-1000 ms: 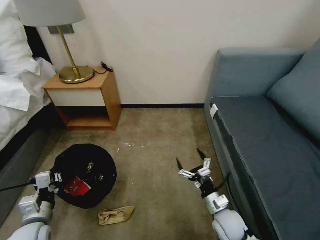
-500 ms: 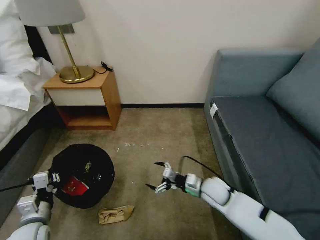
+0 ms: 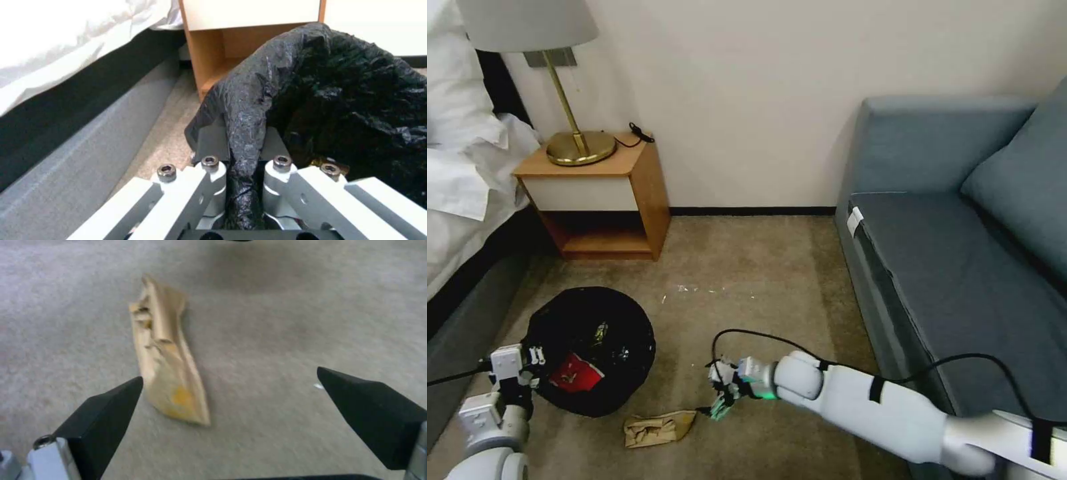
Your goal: Pick up the trash bin, then pick up the garbage on the floor and place it into the trash bin.
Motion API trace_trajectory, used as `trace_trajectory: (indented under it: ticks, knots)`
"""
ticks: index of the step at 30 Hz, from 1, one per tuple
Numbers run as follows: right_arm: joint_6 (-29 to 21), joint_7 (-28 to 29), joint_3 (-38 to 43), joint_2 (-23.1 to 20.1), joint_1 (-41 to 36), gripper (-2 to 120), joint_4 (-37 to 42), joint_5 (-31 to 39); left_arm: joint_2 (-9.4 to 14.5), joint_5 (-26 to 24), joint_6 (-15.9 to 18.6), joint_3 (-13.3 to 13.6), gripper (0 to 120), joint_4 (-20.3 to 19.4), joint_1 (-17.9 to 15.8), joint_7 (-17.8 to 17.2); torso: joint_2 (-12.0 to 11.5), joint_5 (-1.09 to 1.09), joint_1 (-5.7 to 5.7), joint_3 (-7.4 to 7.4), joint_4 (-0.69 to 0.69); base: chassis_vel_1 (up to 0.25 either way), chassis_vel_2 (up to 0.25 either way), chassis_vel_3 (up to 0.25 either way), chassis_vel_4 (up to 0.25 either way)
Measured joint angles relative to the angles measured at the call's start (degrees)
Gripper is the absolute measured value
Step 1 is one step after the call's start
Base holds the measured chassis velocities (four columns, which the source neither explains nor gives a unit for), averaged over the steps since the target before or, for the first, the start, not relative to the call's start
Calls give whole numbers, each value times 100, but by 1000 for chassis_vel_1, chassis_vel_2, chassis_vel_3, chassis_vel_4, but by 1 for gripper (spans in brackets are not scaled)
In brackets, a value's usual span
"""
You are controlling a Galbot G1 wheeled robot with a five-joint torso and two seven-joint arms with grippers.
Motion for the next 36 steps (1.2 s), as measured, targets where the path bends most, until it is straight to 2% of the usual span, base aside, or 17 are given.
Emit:
trace_trajectory:
  ticks: [12,16,19,21,29,30,32,36]
  knots:
    - [188,-141,84,463,-241,100,-486,-179,-74,88,0,55,7,-26,-7,-5,1,0,0,0,0,0,0,0,0]
    - [293,-276,130,687,-363,82,-724,-274,-154,170,2,102,7,-26,-32,-7,0,0,0,0,0,0,0,0,0]
    - [336,-322,156,768,-417,76,-811,-338,-173,192,1,109,7,-18,-45,-7,1,0,0,0,0,0,0,0,0]
    - [439,-412,209,862,-499,64,-988,-530,-203,222,2,115,7,-6,-57,-8,0,0,0,0,0,0,0,0,0]
    - [629,-500,348,968,-570,59,-1310,-785,-218,250,4,121,7,25,-78,-8,1,0,0,0,0,0,0,0,0]
    - [658,-522,375,964,-587,50,-1336,-831,-218,251,4,122,7,37,-84,-9,1,1,0,-1,0,0,0,0,0]
    - [677,-536,399,953,-611,47,-1348,-868,-215,251,4,125,7,47,-90,-9,1,0,0,0,0,0,0,0,0]
    - [750,-580,464,950,-688,28,-1382,-965,-215,251,5,131,7,50,-88,-9,0,0,0,0,0,0,0,0,0]
